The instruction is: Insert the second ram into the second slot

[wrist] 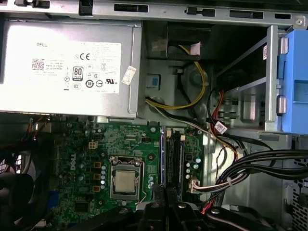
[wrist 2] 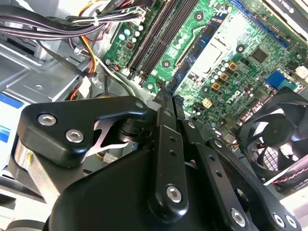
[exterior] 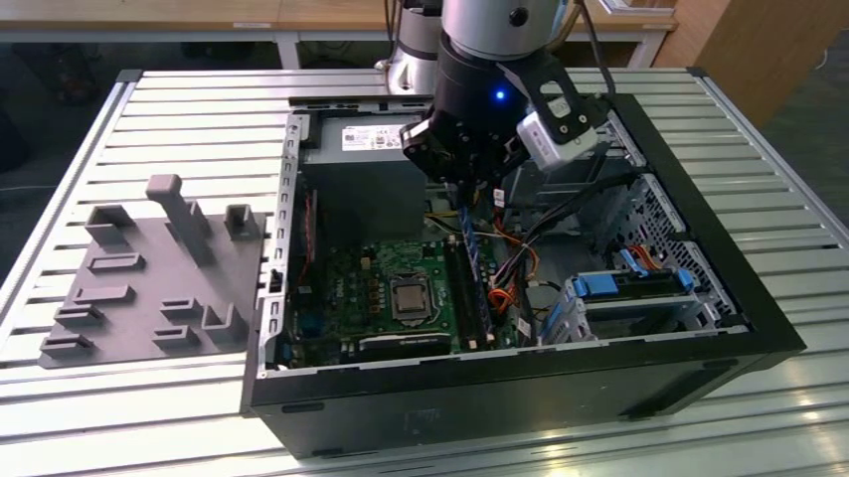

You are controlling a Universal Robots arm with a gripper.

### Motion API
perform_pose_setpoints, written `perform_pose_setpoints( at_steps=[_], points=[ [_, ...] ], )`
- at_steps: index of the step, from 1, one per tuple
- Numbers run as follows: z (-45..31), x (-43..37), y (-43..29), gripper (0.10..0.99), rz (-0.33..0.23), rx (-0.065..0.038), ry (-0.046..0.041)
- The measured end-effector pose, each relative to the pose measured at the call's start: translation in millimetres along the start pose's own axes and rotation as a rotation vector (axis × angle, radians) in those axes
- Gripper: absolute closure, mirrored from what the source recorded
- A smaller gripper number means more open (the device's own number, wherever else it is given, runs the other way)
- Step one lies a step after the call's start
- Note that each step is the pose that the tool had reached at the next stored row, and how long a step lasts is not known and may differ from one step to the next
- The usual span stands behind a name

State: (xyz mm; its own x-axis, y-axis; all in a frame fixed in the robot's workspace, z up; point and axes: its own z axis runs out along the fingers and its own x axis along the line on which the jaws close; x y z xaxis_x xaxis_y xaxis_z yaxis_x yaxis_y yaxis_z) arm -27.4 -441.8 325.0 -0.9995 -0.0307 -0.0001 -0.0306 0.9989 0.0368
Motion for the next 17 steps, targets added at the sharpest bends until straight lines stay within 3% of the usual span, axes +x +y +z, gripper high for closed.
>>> perform_pose_setpoints(
  at_steps=[4,9,17],
  points=[
    [2.8,0.0,-0.2,0.953,0.000,0.000,0.0000],
    [4.1,-0.1,-0.2,0.953,0.000,0.008,0.0003],
    [13.1,0.9,-0.5,0.953,0.008,0.008,0.0043]
  ],
)
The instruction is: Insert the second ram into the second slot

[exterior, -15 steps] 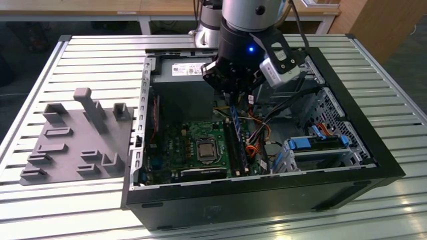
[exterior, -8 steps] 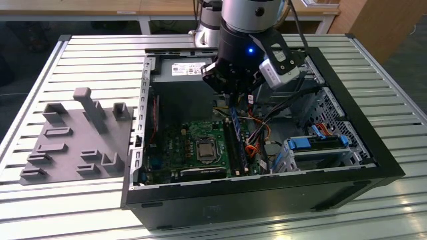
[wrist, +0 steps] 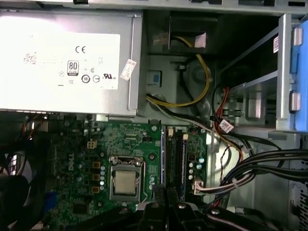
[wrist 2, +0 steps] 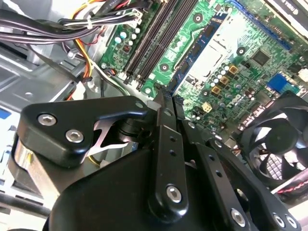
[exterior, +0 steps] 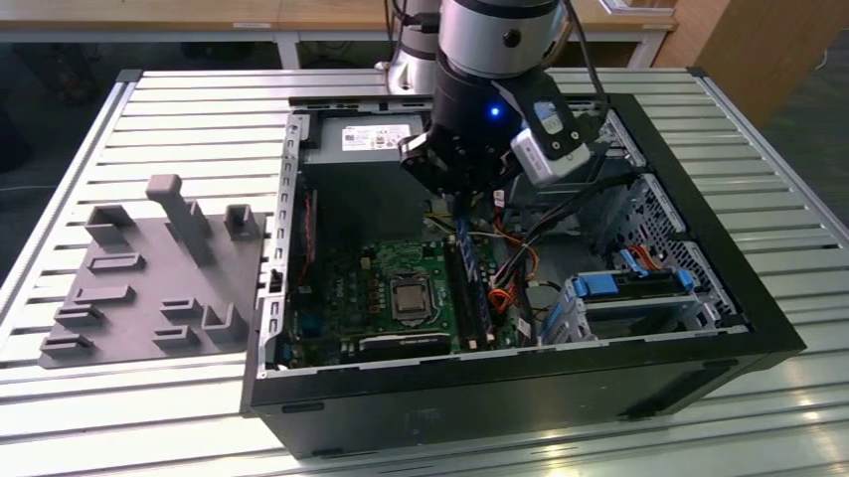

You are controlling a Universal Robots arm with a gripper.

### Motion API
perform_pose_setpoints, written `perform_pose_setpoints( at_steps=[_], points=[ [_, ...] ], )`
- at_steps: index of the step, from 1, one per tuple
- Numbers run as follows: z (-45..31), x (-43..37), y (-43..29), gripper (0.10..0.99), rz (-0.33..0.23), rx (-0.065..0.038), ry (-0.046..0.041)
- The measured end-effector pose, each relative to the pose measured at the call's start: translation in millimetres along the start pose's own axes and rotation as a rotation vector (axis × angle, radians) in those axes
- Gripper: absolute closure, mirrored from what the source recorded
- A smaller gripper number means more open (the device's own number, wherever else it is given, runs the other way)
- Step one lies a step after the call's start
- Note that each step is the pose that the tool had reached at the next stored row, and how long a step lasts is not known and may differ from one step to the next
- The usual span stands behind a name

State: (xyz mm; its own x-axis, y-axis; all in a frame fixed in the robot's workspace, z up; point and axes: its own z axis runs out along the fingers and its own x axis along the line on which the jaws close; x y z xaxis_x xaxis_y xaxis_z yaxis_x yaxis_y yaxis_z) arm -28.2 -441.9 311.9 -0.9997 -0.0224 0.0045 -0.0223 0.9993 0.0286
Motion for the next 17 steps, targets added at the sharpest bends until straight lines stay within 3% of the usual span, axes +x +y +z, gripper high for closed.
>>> perform_pose_setpoints(
  at_steps=[3,11,17],
  points=[
    [4.8,0.6,-0.1,0.953,0.029,0.000,-0.0009],
    [13.0,1.4,-8.7,0.953,0.025,0.000,0.0065],
    [23.5,-1.6,-10.1,0.953,0.021,0.000,0.0088]
  ],
)
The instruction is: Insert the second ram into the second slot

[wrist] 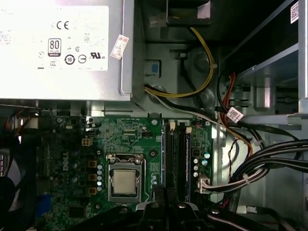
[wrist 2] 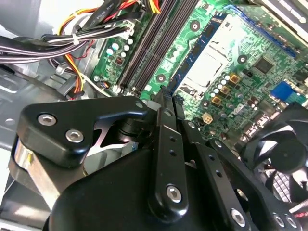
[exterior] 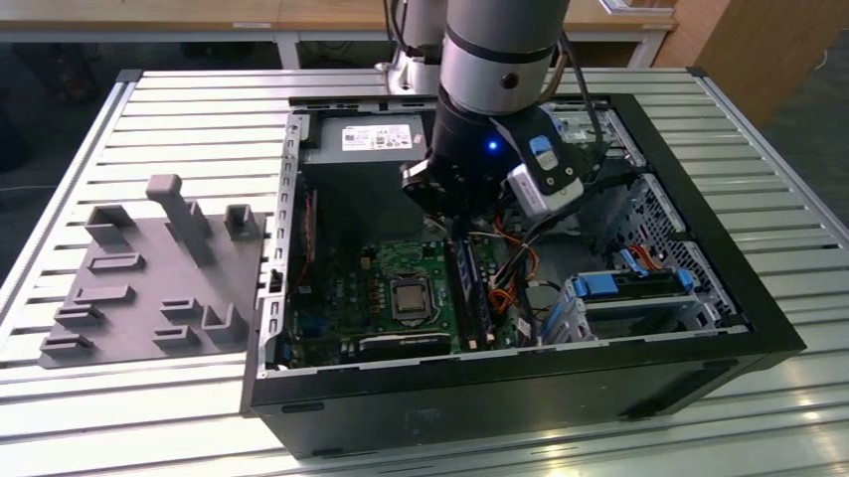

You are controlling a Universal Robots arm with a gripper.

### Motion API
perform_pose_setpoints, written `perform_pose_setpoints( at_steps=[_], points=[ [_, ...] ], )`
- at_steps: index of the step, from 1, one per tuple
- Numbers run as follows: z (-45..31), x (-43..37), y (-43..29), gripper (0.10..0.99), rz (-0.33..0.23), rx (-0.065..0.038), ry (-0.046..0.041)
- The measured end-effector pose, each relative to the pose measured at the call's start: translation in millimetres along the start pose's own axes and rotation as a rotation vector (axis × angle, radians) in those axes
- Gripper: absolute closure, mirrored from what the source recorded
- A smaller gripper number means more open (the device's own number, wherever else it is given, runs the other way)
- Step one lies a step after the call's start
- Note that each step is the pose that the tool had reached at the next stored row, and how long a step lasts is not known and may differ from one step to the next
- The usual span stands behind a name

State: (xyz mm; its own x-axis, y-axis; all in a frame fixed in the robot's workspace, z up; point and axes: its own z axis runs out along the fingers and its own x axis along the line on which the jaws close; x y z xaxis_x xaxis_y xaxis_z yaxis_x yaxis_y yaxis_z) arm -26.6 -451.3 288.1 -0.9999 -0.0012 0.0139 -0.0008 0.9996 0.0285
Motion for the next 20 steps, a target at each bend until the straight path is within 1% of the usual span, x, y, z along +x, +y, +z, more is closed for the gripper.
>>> perform_pose_setpoints(
  at_steps=[4,17,18,20],
  points=[
    [4.8,-1.1,-0.5,0.953,0.000,0.001,0.0003],
    [28.5,-1.5,-1.3,0.953,0.001,0.001,0.0002],
    [29.9,-1.6,-1.3,0.953,0.001,0.001,0.0001],
    [30.4,-1.6,-1.4,0.953,0.001,0.001,0.0002]
  ],
)
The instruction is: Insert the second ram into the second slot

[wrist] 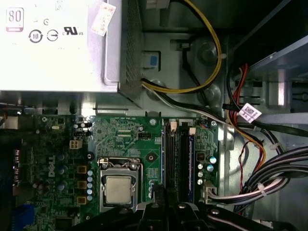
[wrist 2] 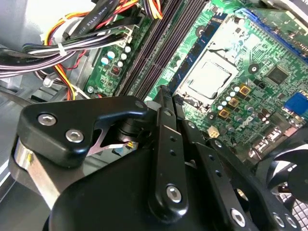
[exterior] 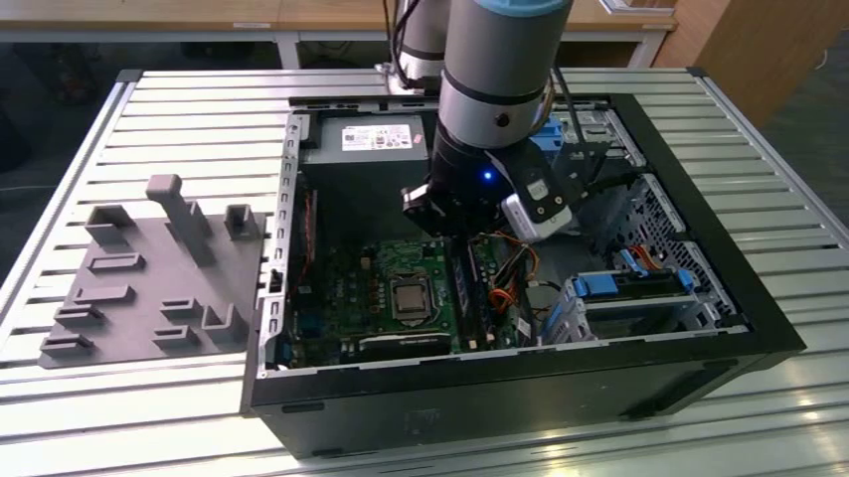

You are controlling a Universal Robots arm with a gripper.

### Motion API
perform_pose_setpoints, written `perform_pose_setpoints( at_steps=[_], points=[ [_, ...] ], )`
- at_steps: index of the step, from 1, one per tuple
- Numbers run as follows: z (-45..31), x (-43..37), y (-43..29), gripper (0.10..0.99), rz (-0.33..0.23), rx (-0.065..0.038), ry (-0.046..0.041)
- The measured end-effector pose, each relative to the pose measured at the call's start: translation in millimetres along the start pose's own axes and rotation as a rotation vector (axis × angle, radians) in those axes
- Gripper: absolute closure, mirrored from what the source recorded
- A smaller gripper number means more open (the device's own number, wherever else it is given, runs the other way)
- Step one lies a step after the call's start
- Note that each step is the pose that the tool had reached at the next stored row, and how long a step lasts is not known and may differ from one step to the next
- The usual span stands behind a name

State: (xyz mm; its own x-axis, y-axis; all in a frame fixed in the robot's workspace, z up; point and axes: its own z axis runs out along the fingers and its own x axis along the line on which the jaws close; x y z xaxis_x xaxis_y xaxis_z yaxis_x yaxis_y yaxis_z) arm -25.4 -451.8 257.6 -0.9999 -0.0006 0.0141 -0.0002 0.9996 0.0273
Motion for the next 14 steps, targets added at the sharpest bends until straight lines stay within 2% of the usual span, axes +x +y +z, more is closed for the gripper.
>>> perform_pose_setpoints(
  at_steps=[6,11,14],
  points=[
    [4.6,-3.4,-0.6,0.953,0.000,0.000,0.0015],
    [11.9,-4.9,-0.7,0.953,0.000,0.000,0.0028],
    [13.0,-5.0,-0.9,0.953,0.000,0.000,0.0033]
  ],
)
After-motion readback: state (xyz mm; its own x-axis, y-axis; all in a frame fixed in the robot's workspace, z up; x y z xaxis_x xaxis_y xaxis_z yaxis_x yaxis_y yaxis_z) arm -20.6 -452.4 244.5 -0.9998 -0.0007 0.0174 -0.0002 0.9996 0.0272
